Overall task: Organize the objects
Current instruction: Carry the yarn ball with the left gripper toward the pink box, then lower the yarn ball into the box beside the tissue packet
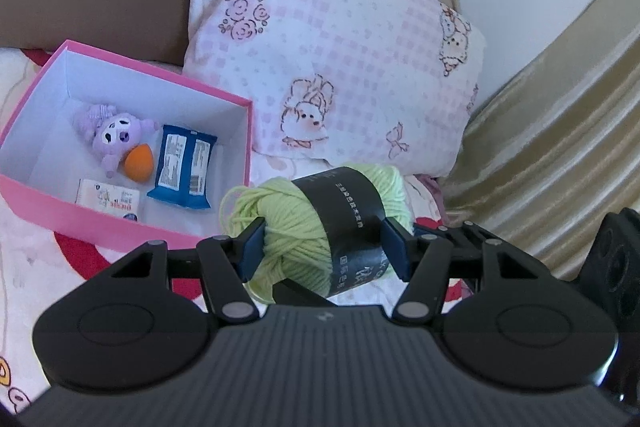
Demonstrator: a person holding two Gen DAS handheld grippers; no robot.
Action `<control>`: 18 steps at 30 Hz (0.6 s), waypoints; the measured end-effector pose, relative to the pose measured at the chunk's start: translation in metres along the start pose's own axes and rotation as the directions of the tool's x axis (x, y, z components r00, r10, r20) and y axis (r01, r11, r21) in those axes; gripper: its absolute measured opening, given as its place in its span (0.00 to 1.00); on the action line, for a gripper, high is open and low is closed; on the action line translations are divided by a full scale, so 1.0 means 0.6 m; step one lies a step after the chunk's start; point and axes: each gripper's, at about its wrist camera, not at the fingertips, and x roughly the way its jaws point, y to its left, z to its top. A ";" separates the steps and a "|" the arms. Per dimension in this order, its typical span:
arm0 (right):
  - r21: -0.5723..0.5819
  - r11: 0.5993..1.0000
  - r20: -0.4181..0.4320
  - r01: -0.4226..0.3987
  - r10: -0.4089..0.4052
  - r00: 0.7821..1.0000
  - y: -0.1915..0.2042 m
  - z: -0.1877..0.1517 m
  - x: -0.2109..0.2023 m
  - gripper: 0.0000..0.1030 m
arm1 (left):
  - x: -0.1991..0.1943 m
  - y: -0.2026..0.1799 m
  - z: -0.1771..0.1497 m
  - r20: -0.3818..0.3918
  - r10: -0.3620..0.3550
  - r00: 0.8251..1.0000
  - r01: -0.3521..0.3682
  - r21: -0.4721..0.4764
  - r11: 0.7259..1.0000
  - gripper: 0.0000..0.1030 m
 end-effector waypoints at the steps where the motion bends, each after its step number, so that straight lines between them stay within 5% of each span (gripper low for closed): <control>1: -0.007 1.000 0.000 0.001 -0.001 1.000 -0.001 0.004 0.005 0.94 | 0.003 0.004 0.006 -0.002 -0.001 1.000 0.001 -0.008 1.000 0.58; 18: 0.012 0.998 -0.093 -0.059 0.060 0.994 -0.026 0.037 0.125 0.94 | 0.085 0.098 0.076 -0.065 0.036 0.997 -0.046 -0.149 0.988 0.58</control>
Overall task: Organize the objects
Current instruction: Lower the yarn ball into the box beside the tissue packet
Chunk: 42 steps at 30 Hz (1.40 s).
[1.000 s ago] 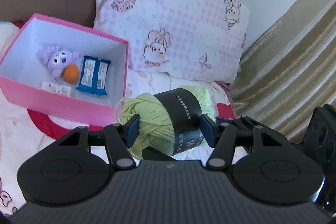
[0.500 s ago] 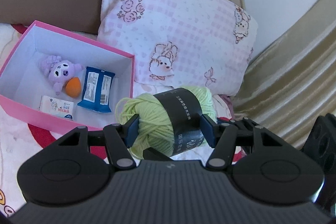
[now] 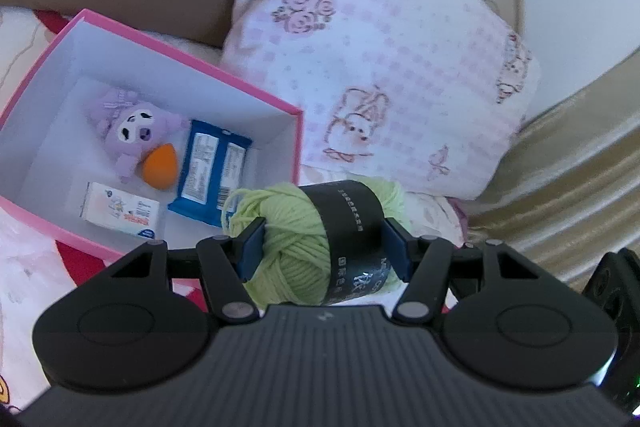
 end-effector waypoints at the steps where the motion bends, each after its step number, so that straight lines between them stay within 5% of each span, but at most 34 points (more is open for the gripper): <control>1: -0.002 1.000 -0.006 -0.004 0.004 1.000 -0.001 0.000 0.008 0.94 | 0.004 0.005 0.003 -0.001 0.004 1.000 -0.004 -0.004 1.000 0.58; 20: 0.121 0.987 -0.126 -0.107 0.122 0.984 -0.023 0.010 0.129 0.91 | 0.075 0.078 0.036 -0.062 0.163 0.985 -0.165 -0.046 0.985 0.58; 23: 0.085 0.992 -0.166 -0.094 0.107 0.980 -0.018 0.006 0.146 0.73 | 0.082 0.090 0.044 -0.093 0.198 0.976 -0.200 -0.014 0.980 0.58; 28: 0.001 0.995 -0.211 -0.096 0.094 0.973 -0.008 -0.001 0.158 0.72 | 0.097 0.107 0.050 -0.159 0.180 0.971 -0.178 0.026 0.984 0.58; 34: 0.087 0.990 -0.301 -0.112 0.134 0.944 -0.031 0.015 0.184 0.74 | 0.124 0.122 0.052 -0.199 0.196 0.960 -0.195 0.026 0.980 0.58; 42: 0.015 0.997 -0.357 -0.073 0.074 0.931 -0.020 0.024 0.203 0.76 | 0.170 0.131 0.047 -0.258 0.204 0.944 -0.215 -0.016 0.976 0.55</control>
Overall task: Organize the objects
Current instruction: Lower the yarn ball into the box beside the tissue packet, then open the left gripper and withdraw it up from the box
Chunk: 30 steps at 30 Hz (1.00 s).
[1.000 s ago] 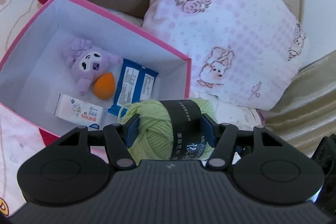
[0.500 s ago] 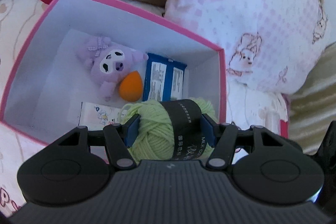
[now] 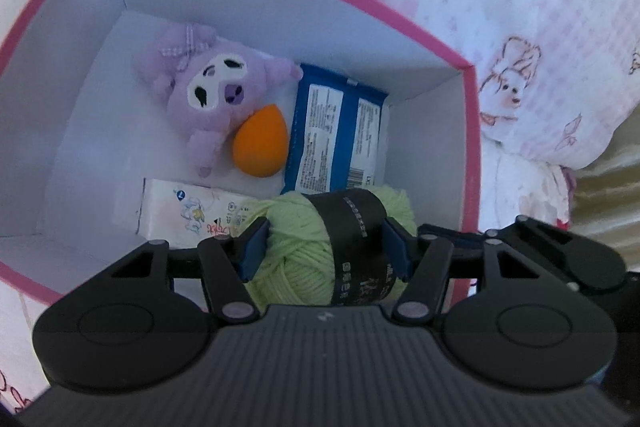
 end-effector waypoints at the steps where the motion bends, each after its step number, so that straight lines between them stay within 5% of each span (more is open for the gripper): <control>1: -0.001 1.000 0.005 -0.006 0.006 1.000 -0.003 0.001 0.000 0.76 | 0.002 -0.002 -0.001 -0.001 -0.001 1.000 0.001 0.003 1.000 0.54; 9: -0.022 1.000 0.059 -0.003 0.004 0.998 -0.003 -0.022 -0.040 0.76 | -0.009 -0.033 -0.012 0.050 0.058 0.997 -0.061 0.060 0.996 0.54; 13: -0.043 0.999 0.096 -0.008 0.012 0.995 -0.001 -0.035 -0.075 0.76 | -0.037 -0.049 -0.021 0.048 0.026 0.999 -0.030 0.082 0.996 0.54; 30: -0.111 0.994 0.155 -0.002 0.019 0.988 0.043 -0.071 -0.196 0.77 | -0.183 -0.104 -0.091 0.065 0.139 0.988 -0.146 0.131 0.981 0.65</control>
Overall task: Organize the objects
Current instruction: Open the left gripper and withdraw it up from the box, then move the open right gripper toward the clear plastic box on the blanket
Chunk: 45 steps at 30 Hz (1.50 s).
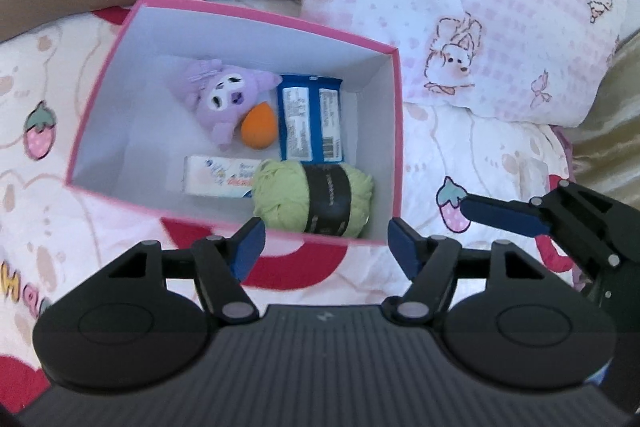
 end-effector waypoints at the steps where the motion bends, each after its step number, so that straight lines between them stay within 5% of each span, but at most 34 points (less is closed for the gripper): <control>1: 0.004 1.000 -0.008 -0.013 0.013 1.000 0.002 -0.001 -0.004 0.77 | -0.011 0.001 -0.008 0.004 -0.003 1.000 0.003 -0.007 1.000 0.65; 11: 0.005 0.999 -0.024 -0.054 0.054 0.998 0.029 -0.025 -0.057 0.77 | -0.092 -0.017 -0.070 0.045 0.003 0.999 -0.006 0.075 0.997 0.68; 23: 0.000 0.998 -0.046 -0.058 0.058 0.997 0.047 -0.077 -0.122 0.77 | -0.130 -0.067 -0.140 -0.019 -0.005 1.000 0.008 0.185 0.983 0.72; 38: 0.123 0.992 -0.007 0.023 -0.022 1.000 -0.021 -0.213 -0.201 0.77 | -0.086 -0.145 -0.204 -0.130 -0.072 0.989 0.108 0.295 0.949 0.74; 45: 0.231 0.971 0.040 0.056 -0.067 0.997 -0.075 -0.271 -0.218 0.77 | -0.055 -0.188 -0.213 -0.138 -0.056 0.989 0.101 0.339 0.935 0.74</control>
